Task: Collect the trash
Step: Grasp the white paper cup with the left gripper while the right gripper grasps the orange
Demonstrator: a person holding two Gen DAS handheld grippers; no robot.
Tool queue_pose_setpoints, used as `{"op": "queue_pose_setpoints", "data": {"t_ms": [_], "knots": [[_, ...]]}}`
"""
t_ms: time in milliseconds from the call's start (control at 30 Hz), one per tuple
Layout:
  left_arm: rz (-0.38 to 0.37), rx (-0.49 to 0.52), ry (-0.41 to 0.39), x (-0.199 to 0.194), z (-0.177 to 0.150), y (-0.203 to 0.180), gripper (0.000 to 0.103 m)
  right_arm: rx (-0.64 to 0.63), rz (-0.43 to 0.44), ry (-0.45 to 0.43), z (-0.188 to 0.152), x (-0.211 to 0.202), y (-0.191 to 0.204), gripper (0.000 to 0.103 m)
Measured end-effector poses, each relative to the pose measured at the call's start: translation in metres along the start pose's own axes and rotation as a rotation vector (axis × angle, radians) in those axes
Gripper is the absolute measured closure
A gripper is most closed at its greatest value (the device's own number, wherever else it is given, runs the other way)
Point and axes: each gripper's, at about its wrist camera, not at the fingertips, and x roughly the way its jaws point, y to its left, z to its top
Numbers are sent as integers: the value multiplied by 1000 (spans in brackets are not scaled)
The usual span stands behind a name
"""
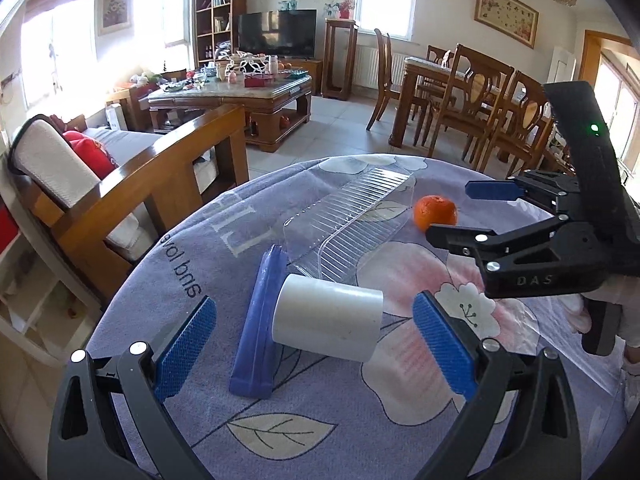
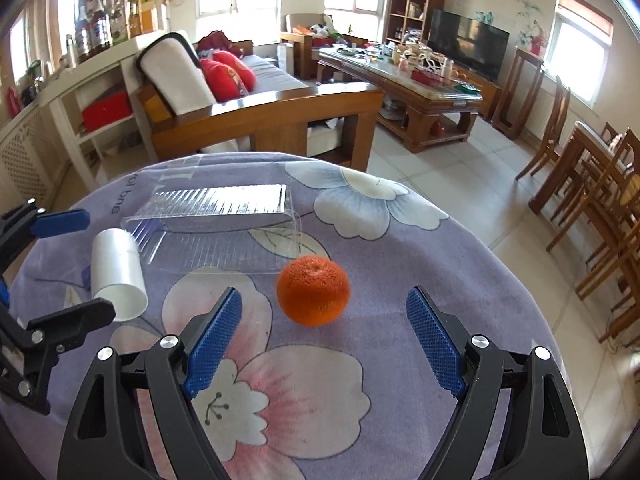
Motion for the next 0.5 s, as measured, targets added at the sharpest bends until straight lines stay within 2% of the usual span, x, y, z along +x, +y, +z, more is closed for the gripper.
{"op": "queue_pose_setpoints", "data": {"t_ms": [100,233,333,500], "knots": [[-5,19,1,0,0,-3,7,25,32,8,4,8,-4,42],[-20,13,9,1,1,-2,21,48,66,22,3,15,-5,54],[-33,-9,15,3,2,2,23,52,85,31,2,18,-4,61],[-66,-18,32,7,3,5,42,57,95,27,0,16,-1,65]]}}
